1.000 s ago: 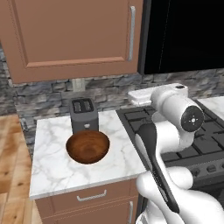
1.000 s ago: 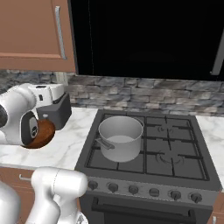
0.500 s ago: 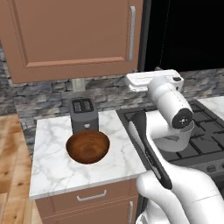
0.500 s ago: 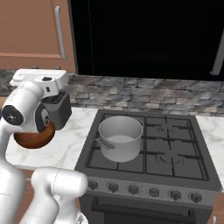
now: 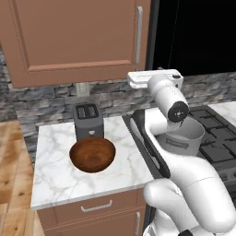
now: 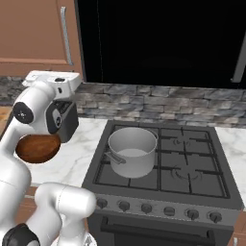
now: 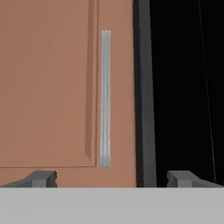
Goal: Open the cabinet and move the ladle to the pot. Then close the cabinet.
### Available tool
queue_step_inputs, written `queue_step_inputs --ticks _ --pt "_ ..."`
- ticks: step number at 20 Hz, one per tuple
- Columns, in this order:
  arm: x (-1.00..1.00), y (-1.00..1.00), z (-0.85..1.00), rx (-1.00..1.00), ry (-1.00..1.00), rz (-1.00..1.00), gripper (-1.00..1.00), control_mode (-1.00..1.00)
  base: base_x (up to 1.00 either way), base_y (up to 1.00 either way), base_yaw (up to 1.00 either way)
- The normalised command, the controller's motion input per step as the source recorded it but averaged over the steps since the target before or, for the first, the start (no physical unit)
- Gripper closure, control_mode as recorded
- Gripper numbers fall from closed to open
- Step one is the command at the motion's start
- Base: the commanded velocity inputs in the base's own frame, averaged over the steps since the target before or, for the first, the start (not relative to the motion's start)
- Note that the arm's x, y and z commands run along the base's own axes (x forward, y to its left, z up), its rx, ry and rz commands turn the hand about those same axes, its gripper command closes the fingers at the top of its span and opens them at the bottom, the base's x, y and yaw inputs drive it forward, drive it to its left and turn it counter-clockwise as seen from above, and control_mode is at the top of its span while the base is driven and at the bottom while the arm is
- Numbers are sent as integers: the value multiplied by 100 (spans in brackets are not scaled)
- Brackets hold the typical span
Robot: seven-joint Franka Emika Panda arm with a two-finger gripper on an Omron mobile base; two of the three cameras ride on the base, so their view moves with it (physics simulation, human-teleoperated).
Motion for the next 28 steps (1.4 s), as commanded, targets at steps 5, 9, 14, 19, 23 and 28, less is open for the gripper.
queue_step_inputs --ticks 5,9,14,19,23,28 --pt "28 0 17 0 4 0 -100 -100 0 0 0" --pt "9 1 17 0 0 0 -100 -100 0 0 0" --pt "22 14 11 0 0 0 -100 -100 0 0 0" --pt "37 17 8 0 0 0 -100 -100 0 0 0" --pt "34 5 10 0 0 0 -100 -100 0 0 0" --pt "33 0 6 0 0 1 -100 -100 0 0 0"
